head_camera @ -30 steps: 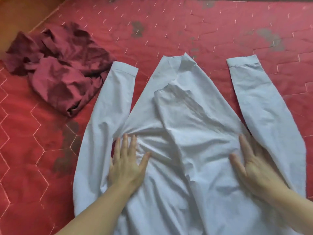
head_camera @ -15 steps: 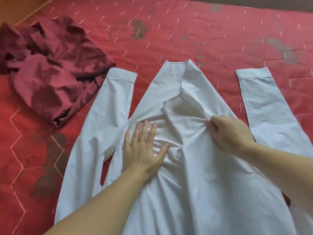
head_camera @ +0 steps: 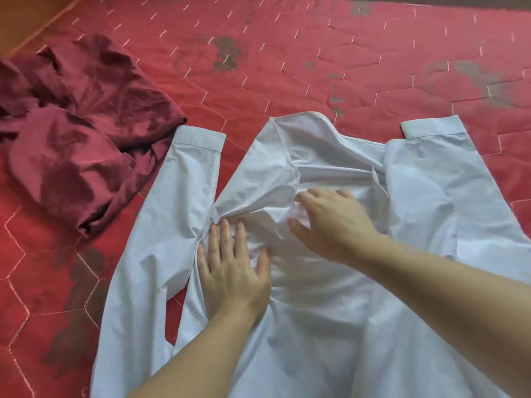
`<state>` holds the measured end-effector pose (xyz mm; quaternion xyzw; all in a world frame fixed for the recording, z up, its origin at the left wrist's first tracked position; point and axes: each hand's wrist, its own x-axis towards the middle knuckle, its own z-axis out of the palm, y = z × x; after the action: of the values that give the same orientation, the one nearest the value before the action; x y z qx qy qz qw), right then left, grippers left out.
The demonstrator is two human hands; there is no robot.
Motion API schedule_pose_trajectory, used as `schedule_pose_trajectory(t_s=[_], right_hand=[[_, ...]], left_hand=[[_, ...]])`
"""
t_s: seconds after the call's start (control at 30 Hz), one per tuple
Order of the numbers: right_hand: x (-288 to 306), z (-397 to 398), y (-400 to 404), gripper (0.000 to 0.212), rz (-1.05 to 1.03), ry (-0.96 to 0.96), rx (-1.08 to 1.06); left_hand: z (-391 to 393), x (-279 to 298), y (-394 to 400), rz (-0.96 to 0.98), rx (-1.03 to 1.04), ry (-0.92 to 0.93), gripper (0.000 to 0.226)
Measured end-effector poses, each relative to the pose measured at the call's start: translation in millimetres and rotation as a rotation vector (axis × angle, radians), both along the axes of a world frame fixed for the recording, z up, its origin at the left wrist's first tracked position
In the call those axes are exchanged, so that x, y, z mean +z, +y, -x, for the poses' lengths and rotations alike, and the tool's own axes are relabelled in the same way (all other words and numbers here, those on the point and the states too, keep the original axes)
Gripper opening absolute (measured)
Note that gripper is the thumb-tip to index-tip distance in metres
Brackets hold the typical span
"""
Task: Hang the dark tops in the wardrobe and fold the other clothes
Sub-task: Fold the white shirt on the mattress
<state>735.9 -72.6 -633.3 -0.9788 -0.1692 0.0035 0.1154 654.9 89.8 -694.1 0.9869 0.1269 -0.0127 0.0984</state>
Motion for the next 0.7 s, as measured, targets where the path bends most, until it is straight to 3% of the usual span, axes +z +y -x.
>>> schedule_pose_trajectory(t_s=[0.07, 0.13, 0.3, 0.37, 0.43, 0.5, 0.6, 0.7], right_hand=[[-13.7, -10.6, 19.3, 0.055, -0.072, 0.188, -0.207], [-17.8, -27.9, 22.8, 0.052, -0.283, 0.262, -0.41], [-20.7, -47.8, 18.2, 0.022, -0.16, 0.311, -0.191], [-16.6, -54.6, 22.6, 0.017, -0.382, 0.409, -0.251], [-11.8, -69.0, 33.3, 0.026, -0.537, 0.319, -0.332], [-4.0, -82.9, 48.5, 0.037, -0.562, 0.235, -0.338], [3.4, -100.9, 64.6, 0.046, -0.518, 0.437, -0.367], [4.9, -116.6, 75.5, 0.029, -0.396, 0.618, -0.265]], left_hand=[[0.1, 1.6, 1.1, 0.044, 0.004, -0.055, 0.072], [0.3, 1.5, 2.1, 0.057, -0.002, -0.089, 0.067], [-1.1, 2.3, 2.5, 0.048, -0.006, -0.089, 0.063], [-0.7, 4.3, 2.9, 0.047, -0.013, -0.09, 0.062], [0.1, 5.6, 3.3, 0.048, -0.032, -0.096, 0.061], [-0.5, 5.6, 3.5, 0.041, -0.049, -0.089, 0.061], [-1.3, 5.3, 3.3, 0.023, -0.059, -0.073, 0.062], [-1.3, 5.0, 4.0, 0.011, -0.062, -0.07, 0.064]])
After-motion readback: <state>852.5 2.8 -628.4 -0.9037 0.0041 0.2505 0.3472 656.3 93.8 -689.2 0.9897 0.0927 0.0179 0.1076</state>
